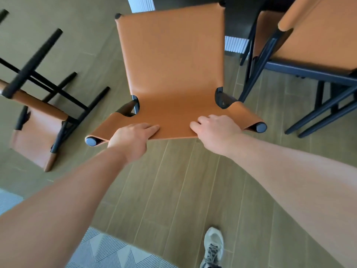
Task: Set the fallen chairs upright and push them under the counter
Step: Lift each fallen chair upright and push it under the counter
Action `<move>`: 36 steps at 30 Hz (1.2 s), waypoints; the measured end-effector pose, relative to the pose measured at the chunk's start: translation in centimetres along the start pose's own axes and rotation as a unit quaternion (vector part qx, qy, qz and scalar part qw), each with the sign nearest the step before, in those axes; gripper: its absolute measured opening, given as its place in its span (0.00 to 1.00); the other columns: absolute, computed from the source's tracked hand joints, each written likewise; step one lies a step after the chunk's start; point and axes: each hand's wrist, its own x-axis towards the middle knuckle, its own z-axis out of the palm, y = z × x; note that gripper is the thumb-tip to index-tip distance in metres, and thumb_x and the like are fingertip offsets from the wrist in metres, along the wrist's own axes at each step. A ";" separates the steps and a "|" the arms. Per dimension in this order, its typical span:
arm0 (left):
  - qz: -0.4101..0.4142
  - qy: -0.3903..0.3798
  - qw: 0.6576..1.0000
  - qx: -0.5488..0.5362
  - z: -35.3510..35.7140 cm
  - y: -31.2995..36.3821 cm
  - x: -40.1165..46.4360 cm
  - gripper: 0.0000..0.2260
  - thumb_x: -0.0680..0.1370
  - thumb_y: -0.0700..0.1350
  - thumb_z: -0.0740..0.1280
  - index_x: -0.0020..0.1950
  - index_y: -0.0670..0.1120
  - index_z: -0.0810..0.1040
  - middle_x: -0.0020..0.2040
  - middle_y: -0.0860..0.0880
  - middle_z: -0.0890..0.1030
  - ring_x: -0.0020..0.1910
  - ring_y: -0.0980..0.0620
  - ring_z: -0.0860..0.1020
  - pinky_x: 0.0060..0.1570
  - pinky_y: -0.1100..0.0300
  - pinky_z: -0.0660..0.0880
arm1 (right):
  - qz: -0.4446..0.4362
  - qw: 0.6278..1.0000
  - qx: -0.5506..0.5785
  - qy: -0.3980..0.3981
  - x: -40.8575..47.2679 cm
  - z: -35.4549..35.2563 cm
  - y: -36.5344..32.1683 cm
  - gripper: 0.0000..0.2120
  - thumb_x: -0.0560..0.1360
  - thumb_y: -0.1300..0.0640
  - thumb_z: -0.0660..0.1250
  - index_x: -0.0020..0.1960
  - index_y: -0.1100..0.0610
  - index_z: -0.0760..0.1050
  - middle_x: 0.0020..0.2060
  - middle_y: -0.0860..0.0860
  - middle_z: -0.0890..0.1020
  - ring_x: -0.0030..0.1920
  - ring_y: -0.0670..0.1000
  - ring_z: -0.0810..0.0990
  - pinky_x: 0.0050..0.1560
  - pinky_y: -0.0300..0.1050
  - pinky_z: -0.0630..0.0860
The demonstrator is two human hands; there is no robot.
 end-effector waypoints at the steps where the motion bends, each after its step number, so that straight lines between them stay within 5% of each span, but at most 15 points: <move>1: 0.006 0.009 1.000 0.002 -0.6 -0.3 0.7 0.31 0.75 0.37 0.60 0.77 0.57 0.64 0.69 0.54 0.74 0.64 0.47 0.74 0.48 0.55 0.73 | -0.003 1.000 -0.001 0.001 0.8 -0.6 0.5 0.14 0.74 0.67 0.59 0.56 0.54 0.68 0.41 0.52 0.70 0.39 0.56 0.70 0.29 0.48 0.59; 6: 0.025 0.041 0.999 0.021 -2.8 -1.1 2.5 0.26 0.76 0.38 0.62 0.73 0.52 0.70 0.63 0.49 0.76 0.60 0.45 0.73 0.47 0.50 0.76 | -0.004 1.000 -0.001 0.013 2.9 -2.2 2.2 0.12 0.73 0.67 0.59 0.53 0.54 0.67 0.40 0.52 0.68 0.38 0.55 0.68 0.30 0.48 0.59; 12: 0.063 0.058 0.993 0.079 -4.2 -1.7 4.5 0.19 0.75 0.41 0.63 0.65 0.52 0.67 0.64 0.48 0.67 0.59 0.46 0.71 0.45 0.55 0.73 | 0.000 1.000 -0.002 0.018 4.5 -2.7 3.4 0.13 0.73 0.67 0.59 0.56 0.55 0.67 0.41 0.51 0.65 0.39 0.55 0.65 0.28 0.48 0.58; 19: 0.106 0.097 0.986 0.081 -6.8 -3.4 7.6 0.15 0.67 0.37 0.68 0.52 0.47 0.77 0.46 0.47 0.77 0.46 0.43 0.76 0.41 0.50 0.73 | 0.032 0.999 0.025 0.025 7.2 -4.9 5.4 0.13 0.72 0.65 0.61 0.55 0.55 0.67 0.43 0.51 0.71 0.40 0.54 0.67 0.30 0.49 0.65; 25: 0.110 0.098 0.987 0.064 -9.2 -5.3 11.6 0.14 0.71 0.41 0.65 0.55 0.51 0.72 0.49 0.49 0.73 0.49 0.46 0.72 0.39 0.55 0.65 | 0.166 0.984 0.037 0.058 10.2 -7.0 5.7 0.11 0.73 0.62 0.64 0.54 0.54 0.69 0.44 0.50 0.74 0.46 0.54 0.73 0.35 0.47 0.63; 36: 0.097 0.114 0.987 0.059 -11.9 -7.0 16.5 0.05 0.78 0.45 0.61 0.53 0.50 0.67 0.50 0.49 0.71 0.50 0.46 0.71 0.42 0.55 0.60 | 0.182 0.981 0.018 0.063 14.4 -9.3 8.5 0.10 0.72 0.63 0.66 0.51 0.56 0.70 0.43 0.52 0.67 0.41 0.54 0.66 0.33 0.49 0.66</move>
